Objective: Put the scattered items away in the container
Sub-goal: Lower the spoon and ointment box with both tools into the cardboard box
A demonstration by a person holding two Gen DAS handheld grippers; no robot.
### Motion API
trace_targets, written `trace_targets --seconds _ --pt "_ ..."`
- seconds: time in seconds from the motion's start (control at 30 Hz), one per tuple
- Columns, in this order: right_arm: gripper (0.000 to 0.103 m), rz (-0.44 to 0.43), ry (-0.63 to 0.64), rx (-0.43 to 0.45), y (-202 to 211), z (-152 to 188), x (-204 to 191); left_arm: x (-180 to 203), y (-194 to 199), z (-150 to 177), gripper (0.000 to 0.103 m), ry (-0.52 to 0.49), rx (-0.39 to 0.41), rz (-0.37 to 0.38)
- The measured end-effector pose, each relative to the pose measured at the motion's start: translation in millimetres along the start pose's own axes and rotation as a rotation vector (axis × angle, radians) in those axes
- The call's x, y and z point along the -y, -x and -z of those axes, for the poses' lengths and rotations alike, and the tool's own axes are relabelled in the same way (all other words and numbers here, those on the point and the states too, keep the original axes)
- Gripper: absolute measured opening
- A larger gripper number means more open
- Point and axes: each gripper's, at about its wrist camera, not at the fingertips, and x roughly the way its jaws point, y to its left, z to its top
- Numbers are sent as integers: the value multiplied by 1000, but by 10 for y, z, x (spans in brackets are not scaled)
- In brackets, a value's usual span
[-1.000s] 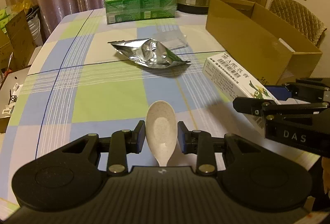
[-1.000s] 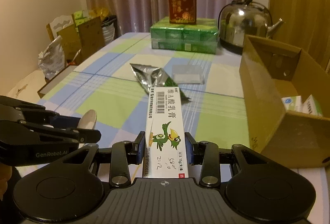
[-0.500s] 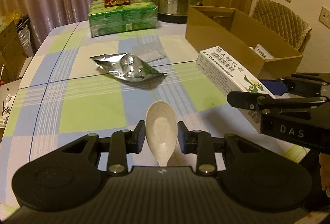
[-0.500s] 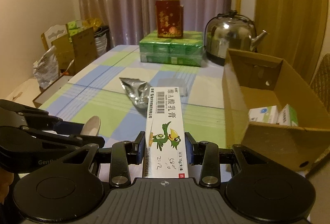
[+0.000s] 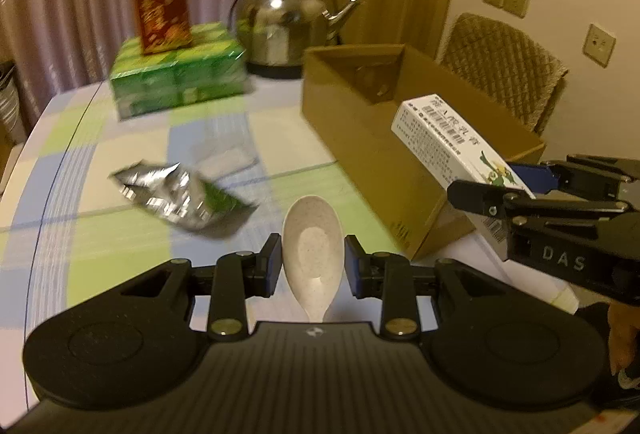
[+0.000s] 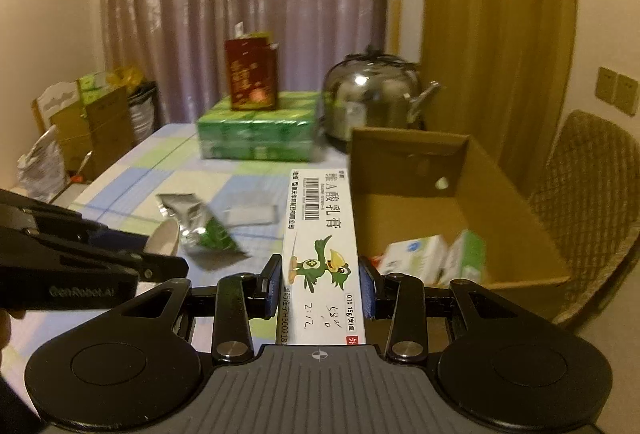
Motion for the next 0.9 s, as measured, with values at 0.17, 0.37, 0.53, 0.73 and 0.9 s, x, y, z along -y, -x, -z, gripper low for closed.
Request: trace_targets --seconds 0.17,0.37,0.53,0.73,0.9 --pt "36 38 -5 12 0 -85 237 199 -109 -281 27 -20 23 44" --pt "36 67 -1 29 -15 -167 470 417 -243 -509 27 -47 34 82" --pt "35 87 -9 47 -25 -254 639 564 -344 -659 27 -72 37 104" --pt "36 102 -6 57 -46 -326 805 689 -437 -817 27 -89 44 124" --pt "36 114 -14 55 -129 -382 928 746 -512 -968 27 -85 48 150"
